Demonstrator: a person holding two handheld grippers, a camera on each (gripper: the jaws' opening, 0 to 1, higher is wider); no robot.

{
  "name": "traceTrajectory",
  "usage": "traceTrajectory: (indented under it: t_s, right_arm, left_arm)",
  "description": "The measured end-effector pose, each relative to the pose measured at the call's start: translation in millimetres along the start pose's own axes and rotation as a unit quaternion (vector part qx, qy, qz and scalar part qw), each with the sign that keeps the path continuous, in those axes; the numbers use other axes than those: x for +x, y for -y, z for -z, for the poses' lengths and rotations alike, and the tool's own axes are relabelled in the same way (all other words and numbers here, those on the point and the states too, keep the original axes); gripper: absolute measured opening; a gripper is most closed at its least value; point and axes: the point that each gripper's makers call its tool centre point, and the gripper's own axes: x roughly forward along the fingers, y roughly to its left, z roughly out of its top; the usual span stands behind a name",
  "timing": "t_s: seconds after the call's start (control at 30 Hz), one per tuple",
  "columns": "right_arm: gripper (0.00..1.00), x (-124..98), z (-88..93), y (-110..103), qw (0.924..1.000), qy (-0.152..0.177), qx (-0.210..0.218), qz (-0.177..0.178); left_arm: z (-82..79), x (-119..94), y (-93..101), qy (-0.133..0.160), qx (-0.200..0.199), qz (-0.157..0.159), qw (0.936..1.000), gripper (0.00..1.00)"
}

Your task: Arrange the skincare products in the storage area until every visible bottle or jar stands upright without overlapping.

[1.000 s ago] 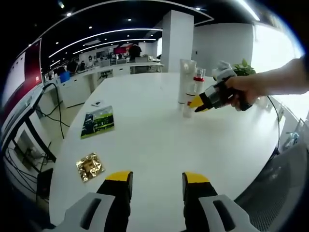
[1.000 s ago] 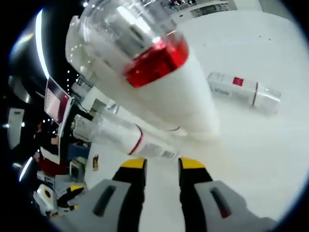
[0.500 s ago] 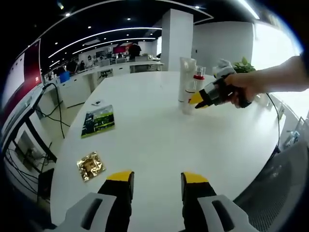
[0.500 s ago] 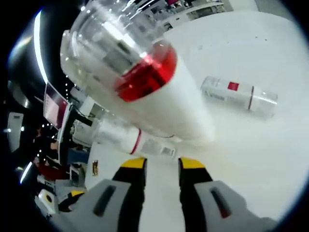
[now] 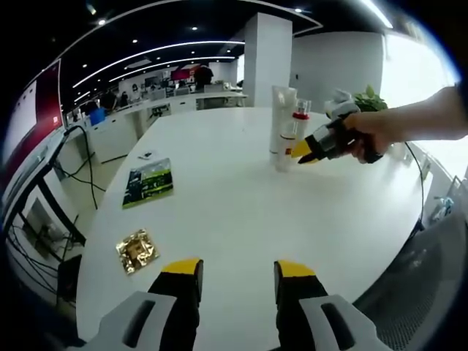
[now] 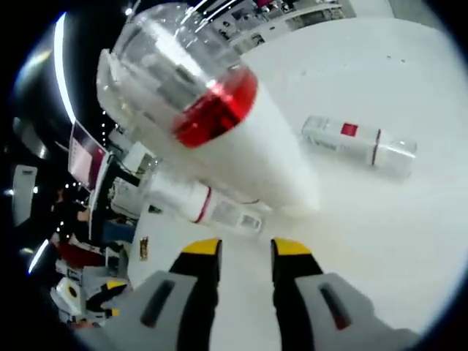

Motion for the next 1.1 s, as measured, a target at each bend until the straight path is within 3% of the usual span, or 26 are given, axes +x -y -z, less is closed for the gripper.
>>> traceTrajectory:
  t_s: [0.07, 0.13, 0.33, 0.43, 0.53, 0.63, 0.7, 0.8, 1.0, 1.1]
  right_arm:
    - [0.3, -9.5, 8.9, 7.2, 0.9996, -0.014, -0.022, -0.002]
    - [0.3, -19.6, 8.5, 14.1, 0.9999, -0.009, -0.011, -0.005]
    - [0.31, -56.7, -20.3, 74.4, 0.9938, 0.02, -0.086, 0.068]
    - [0.34, -66.1, -35.9, 83.6, 0.9888, 0.041, -0.121, 0.076]
    - [0.38, -74.4, -49.6, 95.4, 0.9767, 0.044, -0.181, 0.106]
    - [0.39, -70.0, -57.7, 103.5, 0.9656, 0.042, -0.229, 0.116]
    - [0.41, -64.4, -69.3, 109.9, 0.9506, 0.039, -0.281, 0.125]
    - [0.43, -55.8, -72.2, 109.3, 0.9426, 0.024, -0.312, 0.117]
    - [0.44, -35.8, -81.3, 113.4, 0.9371, 0.009, -0.331, 0.11]
    - [0.42, -28.5, -76.4, 112.0, 0.9355, -0.008, -0.337, 0.105]
  left_arm:
    - [0.2, 0.1, -0.2, 0.0, 0.0, 0.0, 1.0, 0.41]
    - [0.0, -0.2, -0.5, 0.0, 0.001, -0.002, 1.0, 0.4]
    - [0.4, 0.5, 1.6, -0.002, 0.011, 0.001, 0.9999, 0.4]
    - [1.6, 0.9, 2.9, -0.006, 0.014, 0.003, 0.9999, 0.4]
    - [2.3, 1.2, 2.5, -0.007, 0.013, 0.003, 0.9999, 0.4]
    - [3.8, 1.7, 2.0, -0.01, 0.015, 0.003, 0.9998, 0.4]
    - [3.6, 1.7, 1.8, -0.01, 0.015, 0.002, 0.9998, 0.4]
    - [4.2, 1.6, 1.3, -0.012, 0.013, 0.001, 0.9998, 0.4]
    - [5.4, 1.7, 0.8, -0.016, 0.012, -0.001, 0.9998, 0.4]
    - [6.3, 1.9, 1.3, -0.019, 0.012, -0.001, 0.9997, 0.4]
